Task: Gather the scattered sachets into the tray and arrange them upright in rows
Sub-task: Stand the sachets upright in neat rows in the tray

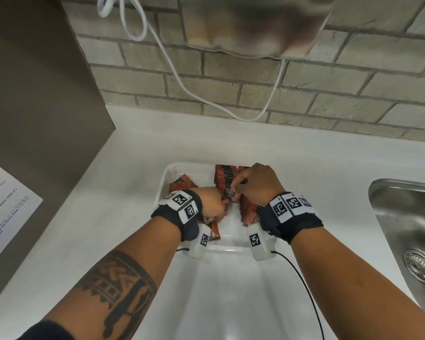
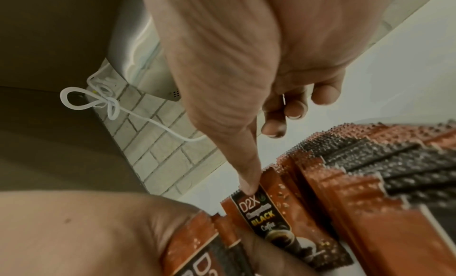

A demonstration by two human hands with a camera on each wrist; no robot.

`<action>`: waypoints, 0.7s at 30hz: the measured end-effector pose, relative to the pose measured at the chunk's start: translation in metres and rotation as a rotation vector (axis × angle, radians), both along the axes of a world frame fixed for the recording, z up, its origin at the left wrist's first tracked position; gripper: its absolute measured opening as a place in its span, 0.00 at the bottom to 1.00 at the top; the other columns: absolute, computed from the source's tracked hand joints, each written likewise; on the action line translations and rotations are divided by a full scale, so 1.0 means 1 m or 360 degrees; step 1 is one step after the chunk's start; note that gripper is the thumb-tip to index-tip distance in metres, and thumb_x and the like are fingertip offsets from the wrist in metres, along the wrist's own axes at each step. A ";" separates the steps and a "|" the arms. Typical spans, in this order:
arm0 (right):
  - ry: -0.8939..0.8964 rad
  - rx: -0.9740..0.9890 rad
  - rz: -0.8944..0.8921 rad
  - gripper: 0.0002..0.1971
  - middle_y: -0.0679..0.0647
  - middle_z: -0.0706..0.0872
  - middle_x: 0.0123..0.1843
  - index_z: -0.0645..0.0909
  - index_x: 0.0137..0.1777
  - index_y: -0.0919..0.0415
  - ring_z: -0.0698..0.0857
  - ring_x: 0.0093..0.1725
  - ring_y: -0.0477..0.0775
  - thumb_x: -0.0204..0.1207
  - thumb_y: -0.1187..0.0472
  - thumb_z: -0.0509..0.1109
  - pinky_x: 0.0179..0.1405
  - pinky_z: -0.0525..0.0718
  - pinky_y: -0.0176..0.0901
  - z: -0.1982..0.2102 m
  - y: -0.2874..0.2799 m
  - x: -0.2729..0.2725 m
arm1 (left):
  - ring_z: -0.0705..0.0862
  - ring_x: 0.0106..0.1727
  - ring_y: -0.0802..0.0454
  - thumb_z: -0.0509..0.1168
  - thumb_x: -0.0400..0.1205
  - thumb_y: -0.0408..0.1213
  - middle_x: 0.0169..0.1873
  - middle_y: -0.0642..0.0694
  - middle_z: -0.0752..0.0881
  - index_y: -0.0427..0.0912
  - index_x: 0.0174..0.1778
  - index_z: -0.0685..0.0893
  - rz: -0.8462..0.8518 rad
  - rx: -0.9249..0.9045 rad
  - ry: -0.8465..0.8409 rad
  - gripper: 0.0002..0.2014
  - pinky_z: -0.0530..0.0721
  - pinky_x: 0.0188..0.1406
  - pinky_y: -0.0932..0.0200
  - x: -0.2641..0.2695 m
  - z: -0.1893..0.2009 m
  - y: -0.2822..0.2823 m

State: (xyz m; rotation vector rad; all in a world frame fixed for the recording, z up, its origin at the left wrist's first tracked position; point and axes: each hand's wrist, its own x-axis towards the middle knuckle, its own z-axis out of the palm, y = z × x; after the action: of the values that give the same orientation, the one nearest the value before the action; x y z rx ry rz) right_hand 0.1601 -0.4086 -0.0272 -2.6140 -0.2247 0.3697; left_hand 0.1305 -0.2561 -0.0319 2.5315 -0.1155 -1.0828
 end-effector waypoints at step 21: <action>-0.0003 0.0039 0.0030 0.07 0.36 0.81 0.41 0.87 0.36 0.41 0.82 0.47 0.44 0.67 0.54 0.82 0.46 0.75 0.39 -0.008 -0.007 0.011 | 0.85 0.45 0.44 0.74 0.79 0.38 0.49 0.39 0.89 0.35 0.61 0.87 -0.0017 -0.0006 0.0031 0.16 0.86 0.45 0.55 0.010 0.004 0.002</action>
State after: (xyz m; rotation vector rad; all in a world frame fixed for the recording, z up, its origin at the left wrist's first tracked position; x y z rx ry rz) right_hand 0.1715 -0.4154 -0.0347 -2.5900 -0.2534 0.3686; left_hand 0.1404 -0.2542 -0.0284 2.5191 -0.1253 -1.1102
